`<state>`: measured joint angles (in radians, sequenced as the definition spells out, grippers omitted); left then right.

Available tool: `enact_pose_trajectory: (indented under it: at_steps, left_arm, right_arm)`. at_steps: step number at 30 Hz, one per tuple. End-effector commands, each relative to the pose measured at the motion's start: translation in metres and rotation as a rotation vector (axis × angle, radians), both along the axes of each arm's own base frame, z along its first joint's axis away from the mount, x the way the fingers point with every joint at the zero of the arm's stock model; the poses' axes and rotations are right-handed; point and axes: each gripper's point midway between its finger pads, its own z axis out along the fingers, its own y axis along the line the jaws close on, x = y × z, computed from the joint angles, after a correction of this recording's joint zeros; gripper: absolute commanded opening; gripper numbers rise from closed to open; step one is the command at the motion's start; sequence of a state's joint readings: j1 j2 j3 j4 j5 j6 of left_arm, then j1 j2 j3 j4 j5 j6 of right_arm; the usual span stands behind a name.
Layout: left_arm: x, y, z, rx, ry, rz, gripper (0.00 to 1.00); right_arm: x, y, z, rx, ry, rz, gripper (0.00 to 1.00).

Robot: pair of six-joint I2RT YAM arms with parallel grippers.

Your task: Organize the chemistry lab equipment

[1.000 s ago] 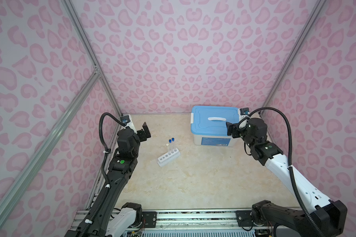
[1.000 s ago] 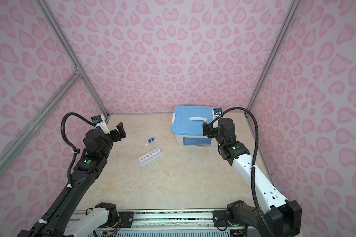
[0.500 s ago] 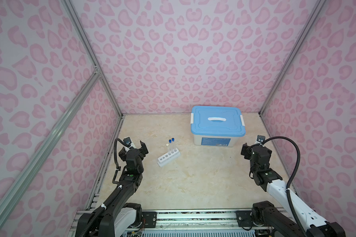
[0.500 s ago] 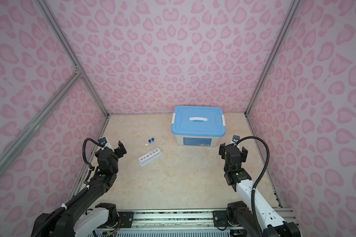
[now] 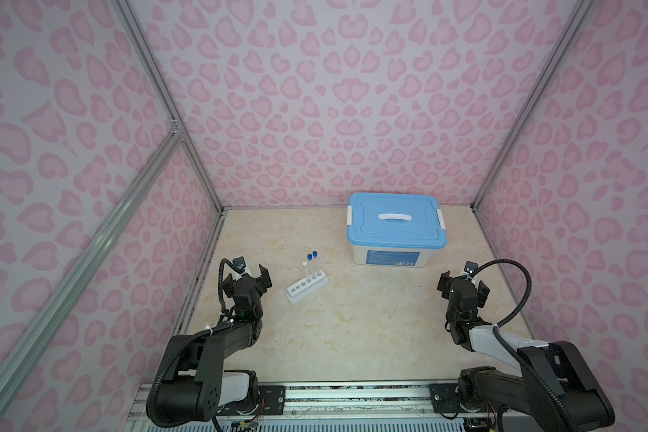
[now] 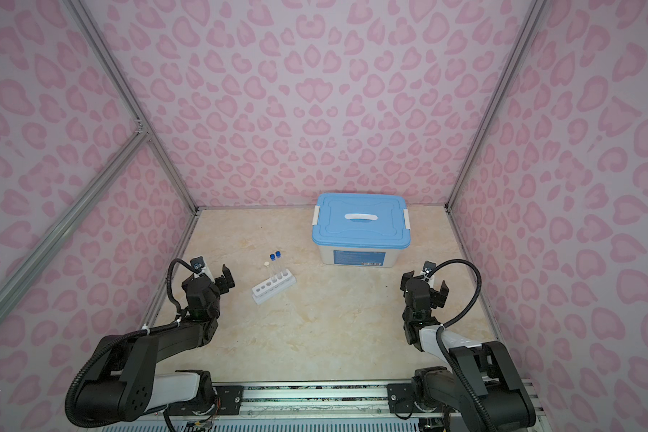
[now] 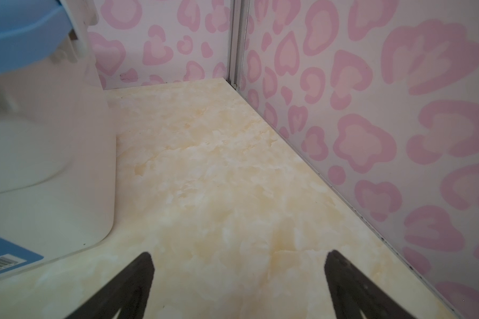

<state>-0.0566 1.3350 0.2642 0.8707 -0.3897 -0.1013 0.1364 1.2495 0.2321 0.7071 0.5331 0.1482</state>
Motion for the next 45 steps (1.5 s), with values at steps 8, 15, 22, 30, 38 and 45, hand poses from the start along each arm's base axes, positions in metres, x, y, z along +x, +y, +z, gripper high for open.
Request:
enact_pose_trajectory:
  at_steps: [8,15,22,30,38,45]
  left_arm:
    - [0.028,-0.011,0.001,-0.023,-0.038,-0.119,0.97]
    - [0.028,-0.011,0.001,-0.032,-0.04,-0.131,0.97]
    - [0.029,-0.011,0.001,-0.032,-0.041,-0.131,0.97]
    - [0.029,-0.011,0.001,-0.03,-0.04,-0.132,0.97]
    - [0.029,-0.011,0.001,-0.031,-0.041,-0.131,0.97]
    - [0.029,-0.011,0.001,-0.031,-0.041,-0.132,0.97]
  right_arm:
    - [0.031,0.01,0.026,-0.014,-0.125,0.093,0.95]
    - [0.033,0.005,0.025,-0.005,-0.166,0.12,0.94]
    - [0.047,0.008,0.003,0.009,-0.149,0.163,0.92]
    - [0.056,0.02,-0.003,0.023,-0.082,0.238,0.94]
    - [0.057,0.017,-0.003,0.01,-0.082,0.222,0.99]
    - [0.059,0.019,-0.004,0.003,-0.077,0.228,0.99]
